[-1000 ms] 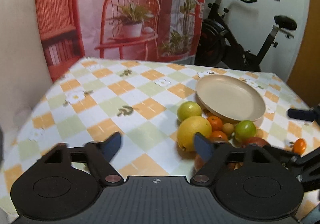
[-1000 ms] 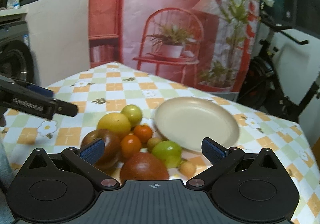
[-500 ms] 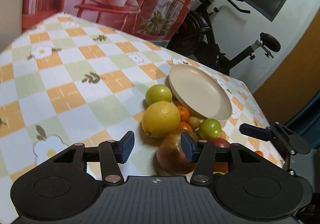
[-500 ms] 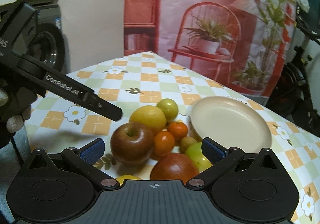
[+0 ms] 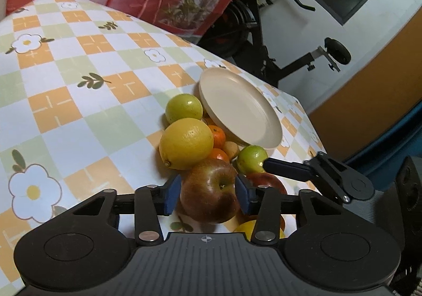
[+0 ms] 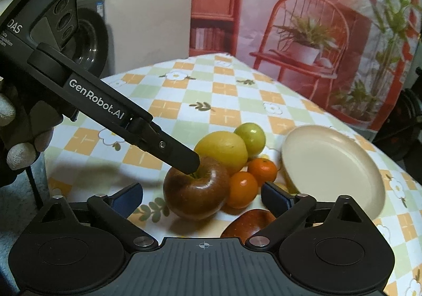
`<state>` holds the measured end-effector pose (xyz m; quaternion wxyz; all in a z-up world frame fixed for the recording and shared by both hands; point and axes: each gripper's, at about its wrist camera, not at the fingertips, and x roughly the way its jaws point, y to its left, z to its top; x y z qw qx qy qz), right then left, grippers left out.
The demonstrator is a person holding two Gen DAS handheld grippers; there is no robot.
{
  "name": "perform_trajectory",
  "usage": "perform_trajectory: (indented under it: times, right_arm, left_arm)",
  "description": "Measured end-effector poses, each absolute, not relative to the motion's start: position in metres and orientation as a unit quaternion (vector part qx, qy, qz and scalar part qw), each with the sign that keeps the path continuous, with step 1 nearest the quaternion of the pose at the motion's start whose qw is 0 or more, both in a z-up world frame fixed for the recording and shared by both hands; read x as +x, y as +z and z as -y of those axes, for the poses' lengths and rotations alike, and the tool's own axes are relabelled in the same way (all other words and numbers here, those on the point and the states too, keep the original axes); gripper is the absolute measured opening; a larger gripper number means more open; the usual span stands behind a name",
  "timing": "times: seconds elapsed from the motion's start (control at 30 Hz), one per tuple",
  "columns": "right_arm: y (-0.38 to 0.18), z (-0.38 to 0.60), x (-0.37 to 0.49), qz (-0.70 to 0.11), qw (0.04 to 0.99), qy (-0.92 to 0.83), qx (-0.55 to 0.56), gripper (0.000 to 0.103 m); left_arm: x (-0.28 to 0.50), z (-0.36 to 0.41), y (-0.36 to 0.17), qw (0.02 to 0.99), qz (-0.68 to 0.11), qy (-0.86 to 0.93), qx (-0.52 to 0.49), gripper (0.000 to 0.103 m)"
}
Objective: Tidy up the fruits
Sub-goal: 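Close the left gripper around the red apple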
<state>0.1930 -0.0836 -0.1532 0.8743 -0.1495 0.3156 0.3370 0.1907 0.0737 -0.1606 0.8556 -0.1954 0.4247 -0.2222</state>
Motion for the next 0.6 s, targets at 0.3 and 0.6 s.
perform_trajectory:
  times: [0.3, 0.6]
  right_arm:
    - [-0.161, 0.073, 0.208, -0.355, 0.852, 0.353, -0.156, 0.071]
    - [-0.167, 0.062, 0.219, -0.384, 0.840, 0.347, -0.165, 0.072]
  left_arm:
    - [0.200, -0.081, -0.171, 0.837, -0.442, -0.242, -0.212, 0.032]
    - [0.203, -0.086, -0.178, 0.827, -0.444, -0.253, -0.235, 0.034]
